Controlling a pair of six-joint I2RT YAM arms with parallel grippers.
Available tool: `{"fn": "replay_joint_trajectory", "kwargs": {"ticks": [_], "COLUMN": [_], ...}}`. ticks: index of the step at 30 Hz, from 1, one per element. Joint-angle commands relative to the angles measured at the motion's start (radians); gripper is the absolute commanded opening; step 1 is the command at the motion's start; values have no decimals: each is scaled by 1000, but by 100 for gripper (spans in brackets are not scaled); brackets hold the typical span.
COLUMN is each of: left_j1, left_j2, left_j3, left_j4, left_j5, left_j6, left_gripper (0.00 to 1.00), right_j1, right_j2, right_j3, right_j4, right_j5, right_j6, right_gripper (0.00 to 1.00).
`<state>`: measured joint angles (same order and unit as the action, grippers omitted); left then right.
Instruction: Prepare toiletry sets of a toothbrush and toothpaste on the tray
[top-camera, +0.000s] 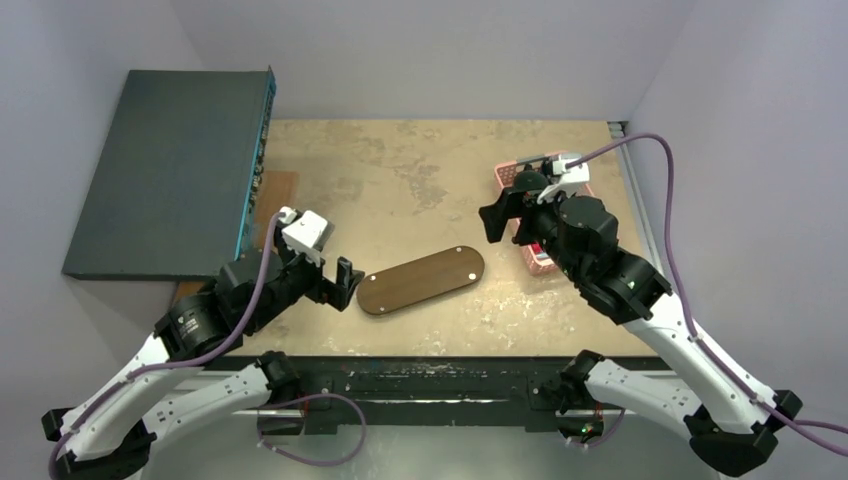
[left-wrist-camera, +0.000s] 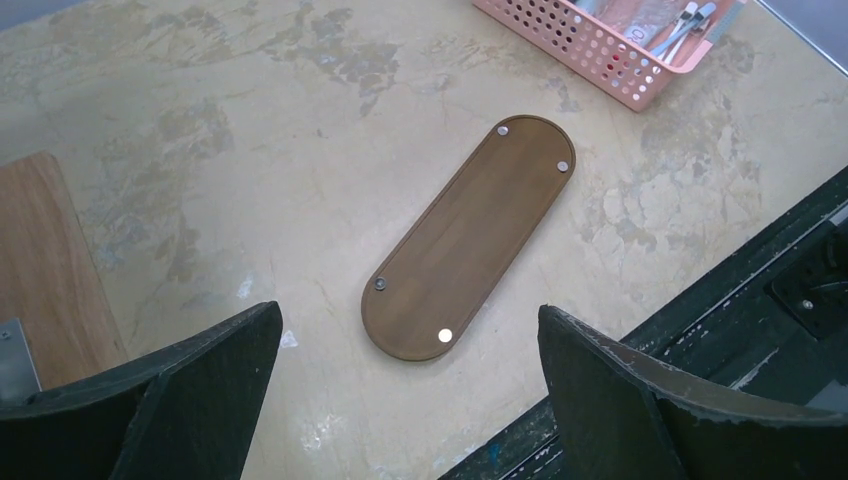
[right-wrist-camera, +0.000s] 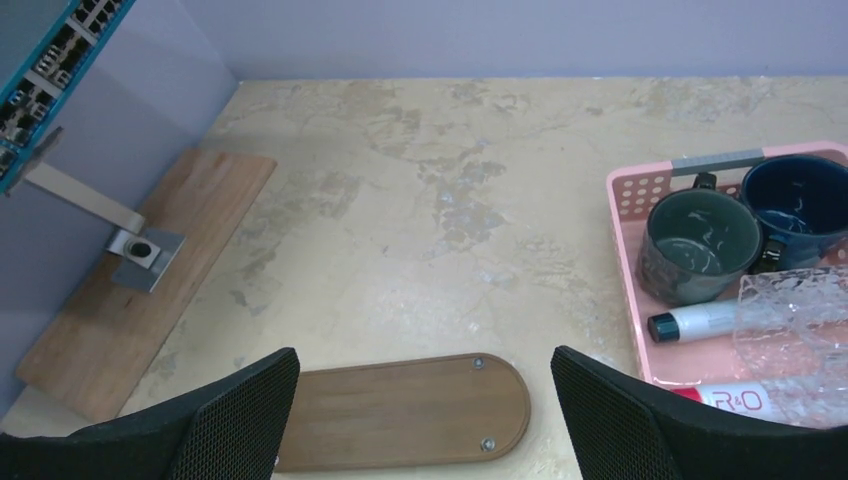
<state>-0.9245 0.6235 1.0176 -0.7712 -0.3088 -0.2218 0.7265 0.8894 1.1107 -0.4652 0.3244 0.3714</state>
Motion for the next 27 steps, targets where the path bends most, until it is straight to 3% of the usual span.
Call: {"fn": "replay_joint_trajectory", "kwargs": {"ticks": [1,8,17,27], "left_j1": [16,19,28,36], "left_j2": [9,25,5,-20], "left_j3": [-11,4,-3,-8], "left_j4": [33,2,-8,-12], "left_j5": [27,14,-1,-31], "left_j6": [-17,-24,-22,-27], "left_gripper": [100,100,100,97], "right_j1": [0,1,0,-57], "right_j2": [-11,88,163,323], "right_j3": [18,65,41,94], "right_j4": [-5,-75,-46,-81], "right_j5": [66,136,223,182], "right_j6": [28,34,0,-24], "right_gripper": [99,99,96,91]}}
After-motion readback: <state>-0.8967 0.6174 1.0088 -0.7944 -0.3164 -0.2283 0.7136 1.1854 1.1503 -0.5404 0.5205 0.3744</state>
